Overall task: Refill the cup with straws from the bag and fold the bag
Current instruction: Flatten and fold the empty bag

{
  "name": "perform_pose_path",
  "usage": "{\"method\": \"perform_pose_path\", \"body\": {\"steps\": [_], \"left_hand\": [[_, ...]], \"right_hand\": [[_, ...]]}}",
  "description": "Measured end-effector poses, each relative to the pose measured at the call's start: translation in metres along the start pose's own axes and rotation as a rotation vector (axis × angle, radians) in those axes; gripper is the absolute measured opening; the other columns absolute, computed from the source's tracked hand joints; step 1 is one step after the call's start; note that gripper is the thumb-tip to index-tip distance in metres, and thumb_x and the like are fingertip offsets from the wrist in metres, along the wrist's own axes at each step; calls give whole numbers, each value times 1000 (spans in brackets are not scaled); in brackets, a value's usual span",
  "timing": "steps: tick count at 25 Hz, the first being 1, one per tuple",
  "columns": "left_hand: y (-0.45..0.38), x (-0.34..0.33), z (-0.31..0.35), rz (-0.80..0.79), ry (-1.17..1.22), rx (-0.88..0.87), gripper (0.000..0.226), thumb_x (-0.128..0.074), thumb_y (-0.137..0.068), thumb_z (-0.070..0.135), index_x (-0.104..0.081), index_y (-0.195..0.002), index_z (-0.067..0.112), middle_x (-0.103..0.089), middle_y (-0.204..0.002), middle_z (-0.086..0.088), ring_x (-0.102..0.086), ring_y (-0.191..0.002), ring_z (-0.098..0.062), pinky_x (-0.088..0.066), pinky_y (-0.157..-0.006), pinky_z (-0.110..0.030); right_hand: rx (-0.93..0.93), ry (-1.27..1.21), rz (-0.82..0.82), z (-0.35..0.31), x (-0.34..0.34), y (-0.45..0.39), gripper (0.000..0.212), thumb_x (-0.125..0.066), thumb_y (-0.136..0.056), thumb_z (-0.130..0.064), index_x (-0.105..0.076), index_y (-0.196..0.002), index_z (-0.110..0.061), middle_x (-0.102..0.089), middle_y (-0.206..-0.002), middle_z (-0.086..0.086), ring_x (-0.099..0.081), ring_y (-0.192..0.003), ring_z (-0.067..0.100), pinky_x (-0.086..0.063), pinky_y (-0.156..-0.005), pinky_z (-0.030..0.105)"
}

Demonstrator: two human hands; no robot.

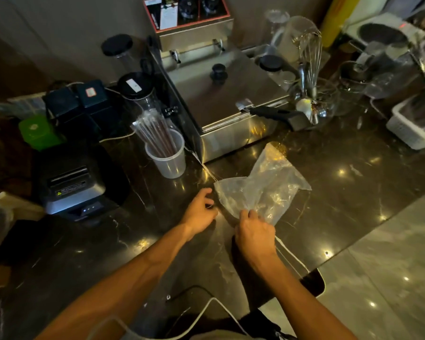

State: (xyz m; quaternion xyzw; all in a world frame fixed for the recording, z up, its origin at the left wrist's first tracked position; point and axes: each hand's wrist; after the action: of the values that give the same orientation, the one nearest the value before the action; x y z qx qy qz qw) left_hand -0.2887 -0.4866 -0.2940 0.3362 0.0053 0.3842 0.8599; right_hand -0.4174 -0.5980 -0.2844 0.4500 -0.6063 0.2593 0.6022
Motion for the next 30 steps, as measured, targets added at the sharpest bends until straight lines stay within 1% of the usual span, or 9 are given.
{"method": "perform_pose_path", "body": {"steps": [3,6,9,13,15,17,21,25,30], "left_hand": [[8,7,4,-14,63,-120,88,-67,-89,-15,-31,-159,25,-47,-140,-5,-57,-118,-27,-54,-99,-40],[16,24,5,27,37,-286,78,-78,-83,-8,-46,-143,29,-53,-141,1,-56,-129,-25,-50,-103,-39],[28,50,6,48,41,-369,77,-88,-76,3,-52,-139,30,-57,-145,4,-52,-140,-17,-45,-109,-35],[45,77,4,-3,-65,-386,95,-96,-66,38,-48,-149,37,-52,-153,10,-45,-146,-11,-38,-122,-43],[56,81,4,-24,-44,-406,84,-94,-69,37,-55,-143,33,-61,-145,10,-53,-140,-10,-39,-122,-45],[68,81,1,-34,48,-431,59,-89,-77,22,-66,-131,26,-73,-129,3,-67,-125,-11,-47,-115,-44],[86,83,-19,8,148,-353,46,-82,-79,44,-73,-119,24,-77,-103,-5,-77,-100,-22,-58,-100,-52],[93,78,-38,-40,50,-339,48,-77,-86,44,-70,-128,21,-76,-101,1,-77,-95,-18,-62,-92,-38],[91,75,-39,-110,-80,-349,47,-78,-86,49,-68,-130,38,-77,-104,5,-77,-99,-17,-58,-95,-32]], "right_hand": [[252,-41,162,11,23,10,19,-70,-88,-30,-68,-100,-16,-69,-96,6,-66,-90,26,-53,-85,44],[311,-313,-14,24,65,9,8,-62,-94,-26,-54,-92,-26,-62,-87,-4,-57,-78,16,-46,-72,34],[324,-586,-152,36,98,5,11,-63,-96,-22,-59,-88,-29,-69,-84,-6,-67,-81,11,-53,-72,33],[438,-912,-235,25,145,1,6,-65,-98,-8,-69,-93,-7,-74,-89,10,-71,-86,22,-55,-78,24],[462,-1020,-295,19,159,-6,7,-65,-97,-6,-69,-95,0,-76,-94,14,-73,-92,29,-58,-85,34],[415,-1046,-261,17,154,-18,14,-68,-95,-16,-70,-93,-3,-75,-93,16,-71,-90,34,-55,-87,47],[211,-1084,-186,18,126,-35,10,-70,-89,-26,-72,-85,-17,-72,-88,10,-66,-85,29,-55,-88,58],[113,-849,-312,13,110,-36,18,-73,-93,-28,-74,-93,-10,-77,-94,9,-74,-91,32,-59,-80,39],[151,-777,-406,-10,108,-38,57,-71,-88,-58,-74,-93,-1,-75,-87,15,-71,-78,34,-60,-77,47]]}}
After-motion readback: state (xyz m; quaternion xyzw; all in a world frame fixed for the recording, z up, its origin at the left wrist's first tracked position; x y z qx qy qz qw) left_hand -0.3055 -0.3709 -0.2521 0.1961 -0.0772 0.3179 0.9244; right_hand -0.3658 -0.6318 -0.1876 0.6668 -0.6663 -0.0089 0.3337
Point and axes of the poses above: each hand's wrist, its own y-axis away from the middle knuckle, its own x-axis out of the back of the hand, z = x × y
